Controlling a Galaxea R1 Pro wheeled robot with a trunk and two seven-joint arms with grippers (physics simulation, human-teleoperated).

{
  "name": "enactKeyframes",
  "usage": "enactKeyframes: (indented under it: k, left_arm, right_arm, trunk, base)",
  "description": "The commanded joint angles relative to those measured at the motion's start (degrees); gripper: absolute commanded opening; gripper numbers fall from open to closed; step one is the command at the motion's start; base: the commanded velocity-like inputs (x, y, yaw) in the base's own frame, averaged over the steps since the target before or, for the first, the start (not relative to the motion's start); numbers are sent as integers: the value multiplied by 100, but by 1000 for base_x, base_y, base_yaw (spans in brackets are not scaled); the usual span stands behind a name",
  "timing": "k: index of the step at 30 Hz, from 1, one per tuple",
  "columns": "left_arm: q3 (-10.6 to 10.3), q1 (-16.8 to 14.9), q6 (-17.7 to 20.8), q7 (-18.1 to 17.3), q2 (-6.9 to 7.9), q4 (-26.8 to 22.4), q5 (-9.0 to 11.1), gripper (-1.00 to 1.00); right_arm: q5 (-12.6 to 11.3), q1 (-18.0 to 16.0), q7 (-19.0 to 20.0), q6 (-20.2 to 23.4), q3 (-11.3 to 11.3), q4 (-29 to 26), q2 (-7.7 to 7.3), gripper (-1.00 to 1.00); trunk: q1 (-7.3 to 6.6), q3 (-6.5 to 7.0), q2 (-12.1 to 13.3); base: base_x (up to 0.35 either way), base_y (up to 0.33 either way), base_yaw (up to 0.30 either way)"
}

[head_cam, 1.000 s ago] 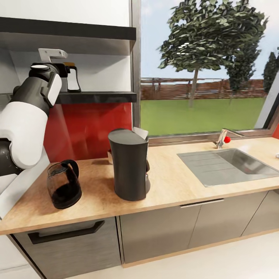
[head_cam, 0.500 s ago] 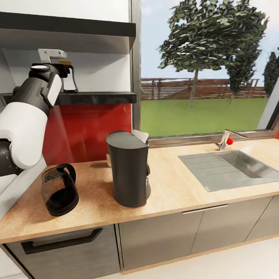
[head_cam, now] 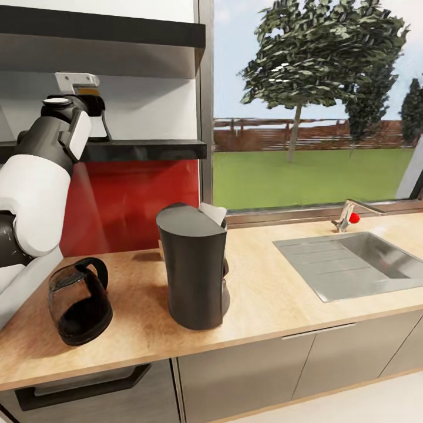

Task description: Set up a coffee station on the kitchen countertop: keep the coffee maker on the countertop, move the bottle of coffee from the kitchen shelf to the counter next to the coffee maker, place a paper coffee filter on top of the coffee maker, put the saucer next to the coffee maker with the coffee cup on the saucer, and place the electric kettle next to the coffee maker.

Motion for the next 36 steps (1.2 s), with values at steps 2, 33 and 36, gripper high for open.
enactKeyframes:
  k: [2, 33, 36]
  left_arm:
    - [15, -5, 33, -7, 5, 2, -5, 100]
    - [7, 13, 11, -272, 184, 79, 139, 100]
    - [7, 13, 15, -278, 262, 81, 140, 100]
  right_arm:
    - [48, -5, 20, -19, -49, 5, -2, 100]
    - [48, -5, 20, -19, -49, 5, -9, 100]
    - [48, -5, 20, -19, -49, 5, -5, 100]
  trunk:
    - [6, -14, -12]
    - [6, -14, -12]
    - [6, -14, -12]
  base:
    - [247, 0, 0]
    - [59, 0, 0]
    - [0, 0, 0]
